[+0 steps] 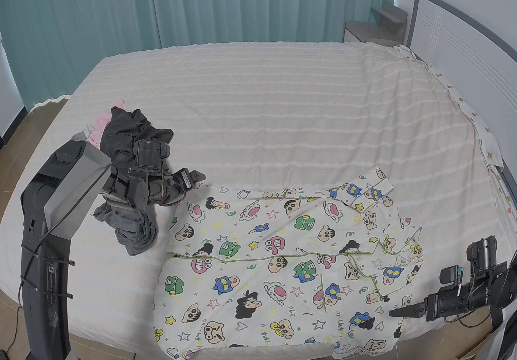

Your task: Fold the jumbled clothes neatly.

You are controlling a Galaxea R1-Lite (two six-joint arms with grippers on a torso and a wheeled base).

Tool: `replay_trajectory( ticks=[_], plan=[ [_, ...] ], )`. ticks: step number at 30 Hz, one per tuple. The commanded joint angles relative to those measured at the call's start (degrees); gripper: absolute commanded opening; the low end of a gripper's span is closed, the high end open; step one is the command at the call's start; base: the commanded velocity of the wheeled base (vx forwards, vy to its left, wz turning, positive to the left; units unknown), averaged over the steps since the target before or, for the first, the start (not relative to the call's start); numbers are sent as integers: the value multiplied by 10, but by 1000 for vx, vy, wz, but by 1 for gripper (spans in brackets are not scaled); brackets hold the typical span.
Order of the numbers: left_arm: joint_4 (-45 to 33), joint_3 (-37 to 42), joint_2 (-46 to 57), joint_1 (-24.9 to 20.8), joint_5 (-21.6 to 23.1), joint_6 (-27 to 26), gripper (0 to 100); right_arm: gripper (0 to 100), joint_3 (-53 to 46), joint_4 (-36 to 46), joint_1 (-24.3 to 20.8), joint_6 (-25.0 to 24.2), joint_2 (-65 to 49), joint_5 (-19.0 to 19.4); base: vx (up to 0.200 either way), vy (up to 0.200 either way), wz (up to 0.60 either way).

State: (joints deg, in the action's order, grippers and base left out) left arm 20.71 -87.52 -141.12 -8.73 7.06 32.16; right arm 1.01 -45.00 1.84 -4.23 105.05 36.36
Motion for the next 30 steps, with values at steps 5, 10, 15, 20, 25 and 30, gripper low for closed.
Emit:
replay_trajectory(
  ticks=[5, 10, 15, 20, 25, 30],
  plan=[
    [3, -5, -26, -14, 6, 3, 100, 100, -10, 0, 0, 0, 0, 0, 0, 0, 0],
    [3, -11, -30, -17, 3, 4, 0, 100, -10, 0, 0, 0, -1, 0, 0, 0, 0],
    [3, -13, -33, -16, -1, 3, 0, 100, -10, 0, 0, 0, -1, 0, 0, 0, 0],
    [6, -16, -29, -14, -12, 3, 0, 100, -10, 1, 0, 0, -1, 0, 0, 0, 0],
    [21, -46, -33, -13, -51, 3, 0, 100, -10, 1, 0, 0, -1, 0, 0, 0, 0],
    [22, -75, -34, -13, -64, 3, 0, 100, -10, 1, -1, 1, -1, 0, 0, 0, 0]
  ],
)
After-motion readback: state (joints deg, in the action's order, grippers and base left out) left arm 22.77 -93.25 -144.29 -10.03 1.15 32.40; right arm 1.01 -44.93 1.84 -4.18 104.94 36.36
